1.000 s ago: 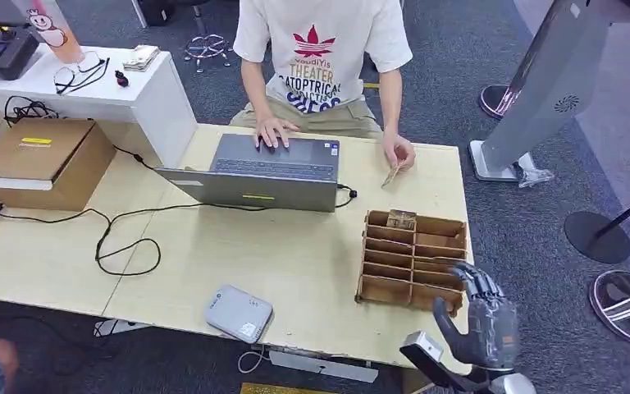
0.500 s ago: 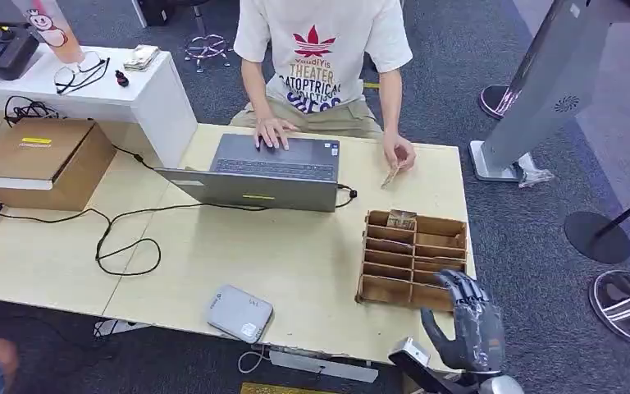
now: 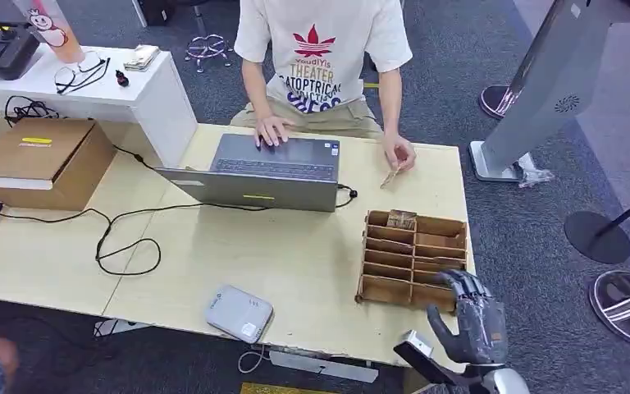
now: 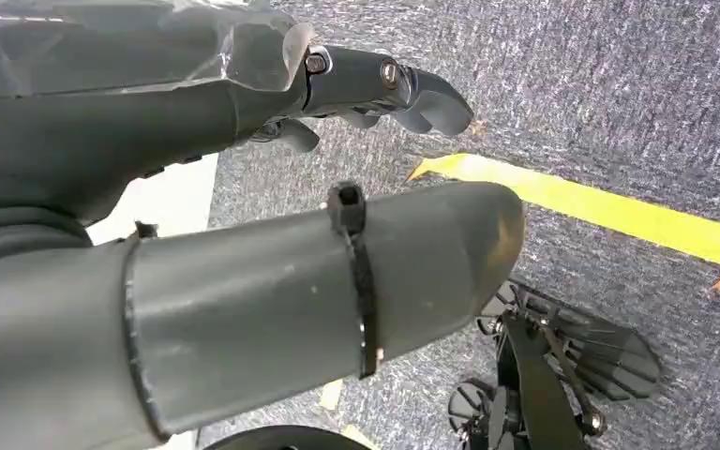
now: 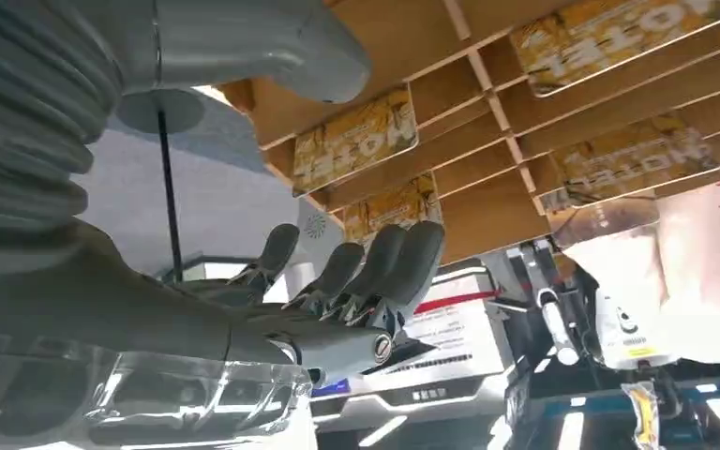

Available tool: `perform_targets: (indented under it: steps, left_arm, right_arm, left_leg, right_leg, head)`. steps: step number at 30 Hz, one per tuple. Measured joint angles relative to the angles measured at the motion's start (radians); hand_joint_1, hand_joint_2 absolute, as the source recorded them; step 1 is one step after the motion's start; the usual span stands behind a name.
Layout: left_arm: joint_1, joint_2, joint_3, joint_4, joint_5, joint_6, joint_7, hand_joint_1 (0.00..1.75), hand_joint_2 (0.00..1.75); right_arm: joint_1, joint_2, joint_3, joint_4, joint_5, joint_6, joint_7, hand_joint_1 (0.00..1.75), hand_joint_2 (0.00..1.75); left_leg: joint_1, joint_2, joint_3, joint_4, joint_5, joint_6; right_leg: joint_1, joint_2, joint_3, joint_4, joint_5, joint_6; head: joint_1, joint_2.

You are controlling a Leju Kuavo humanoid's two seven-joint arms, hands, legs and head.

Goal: Pass the card to the sensor for recognition and then transmit it.

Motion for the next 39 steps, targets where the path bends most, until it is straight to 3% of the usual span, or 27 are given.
perform_targets:
  steps: [13, 25, 29, 34, 39]
  left_arm:
    - [0.002, 0.002, 0.0, 0.0, -0.005, 0.003, 0.007, 0.0, 0.0]
    - [0.002, 0.001, 0.0, 0.0, -0.007, 0.015, 0.005, 0.0, 0.0]
    - [0.002, 0.001, 0.0, 0.0, -0.009, 0.018, 0.0, 0.0, 0.0]
    - [0.002, 0.001, 0.0, 0.0, -0.009, 0.021, 0.0, 0.0, 0.0]
    - [0.002, 0.0, 0.0, 0.0, -0.01, 0.022, 0.0, 0.0, 0.0]
  right_arm:
    - [-0.024, -0.013, -0.035, 0.055, -0.002, -0.016, -0.003, 0.66, 1.75]
    - [-0.025, -0.016, -0.048, 0.072, -0.012, -0.016, -0.002, 0.8, 1.75]
    - [-0.023, -0.016, -0.055, 0.075, -0.012, -0.016, -0.002, 0.96, 1.75]
    - [-0.021, -0.016, -0.056, 0.075, -0.012, -0.016, 0.0, 0.96, 1.75]
    - [-0.021, -0.016, -0.057, 0.075, -0.011, -0.016, 0.003, 1.1, 1.75]
  left_leg:
    - [0.0, 0.0, 0.0, 0.0, 0.0, 0.0]
    - [0.0, 0.0, 0.0, 0.0, 0.0, 0.0]
    - [0.0, 0.0, 0.0, 0.0, 0.0, 0.0]
    - [0.0, 0.0, 0.0, 0.0, 0.0, 0.0]
    - [0.0, 0.0, 0.0, 0.0, 0.0, 0.0]
  right_leg:
    - [0.0, 0.0, 0.0, 0.0, 0.0, 0.0]
    - [0.0, 0.0, 0.0, 0.0, 0.0, 0.0]
    - [0.0, 0.0, 0.0, 0.0, 0.0, 0.0]
    - [0.0, 0.0, 0.0, 0.0, 0.0, 0.0]
    - [0.0, 0.0, 0.0, 0.0, 0.0, 0.0]
  head:
    - [0.0, 0.0]
    - [0.0, 0.0]
    - [0.0, 0.0]
    - [0.0, 0.0]
    - [0.0, 0.0]
